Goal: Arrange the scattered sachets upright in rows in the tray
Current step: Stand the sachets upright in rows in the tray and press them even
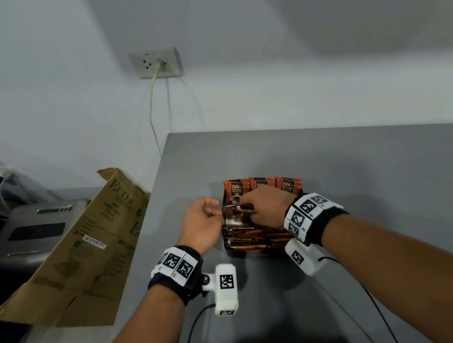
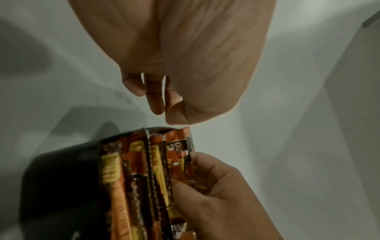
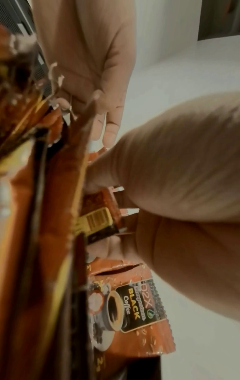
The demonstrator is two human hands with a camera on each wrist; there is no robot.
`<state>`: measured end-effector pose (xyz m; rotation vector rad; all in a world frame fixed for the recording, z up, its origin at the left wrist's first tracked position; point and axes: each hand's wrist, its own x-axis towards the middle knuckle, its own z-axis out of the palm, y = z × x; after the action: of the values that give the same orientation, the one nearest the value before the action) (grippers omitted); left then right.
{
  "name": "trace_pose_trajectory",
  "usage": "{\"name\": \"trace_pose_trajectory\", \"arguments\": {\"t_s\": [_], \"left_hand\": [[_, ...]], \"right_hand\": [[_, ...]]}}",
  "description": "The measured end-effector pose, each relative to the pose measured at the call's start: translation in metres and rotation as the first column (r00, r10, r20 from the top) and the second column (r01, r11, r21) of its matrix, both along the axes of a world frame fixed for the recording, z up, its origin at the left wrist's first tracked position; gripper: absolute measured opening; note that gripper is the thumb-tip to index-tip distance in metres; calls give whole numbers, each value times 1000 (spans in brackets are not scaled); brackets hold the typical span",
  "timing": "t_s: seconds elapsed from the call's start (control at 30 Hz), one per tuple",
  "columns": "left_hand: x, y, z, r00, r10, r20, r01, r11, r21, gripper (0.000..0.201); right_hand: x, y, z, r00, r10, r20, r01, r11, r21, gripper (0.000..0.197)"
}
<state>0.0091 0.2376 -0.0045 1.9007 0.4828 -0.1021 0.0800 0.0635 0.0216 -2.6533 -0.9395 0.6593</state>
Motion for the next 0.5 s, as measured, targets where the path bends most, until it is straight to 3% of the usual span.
{"name": "trace_pose_trajectory", "arguments": {"t_s": [0.17,0.27,0.33,0.4,0.43,0.5], "left_hand": [[0,3,3,996,48,70,-45,998,-42,29],[2,-4,10,985,102,138,-61,960,-274,56],[5,-17,18,980,156,126,-59,825,-562,67],[10,-32,27,980,176,89,-41,627,-778,55],[10,-40,34,983,163,80,-24,552,-833,45],[13,-53,42,990,126,61,-6,468,-884,24]], "right_hand": [[4,-6,17,996,-87,26,82,983,161,7],[10,-15,34,978,-198,-59,206,921,329,10],[9,-18,40,934,-264,-240,351,800,486,10],[-1,-17,44,835,-252,-490,530,608,591,18],[-6,-14,44,779,-206,-593,599,523,606,22],[-16,-10,43,735,-150,-661,645,457,613,24]]}}
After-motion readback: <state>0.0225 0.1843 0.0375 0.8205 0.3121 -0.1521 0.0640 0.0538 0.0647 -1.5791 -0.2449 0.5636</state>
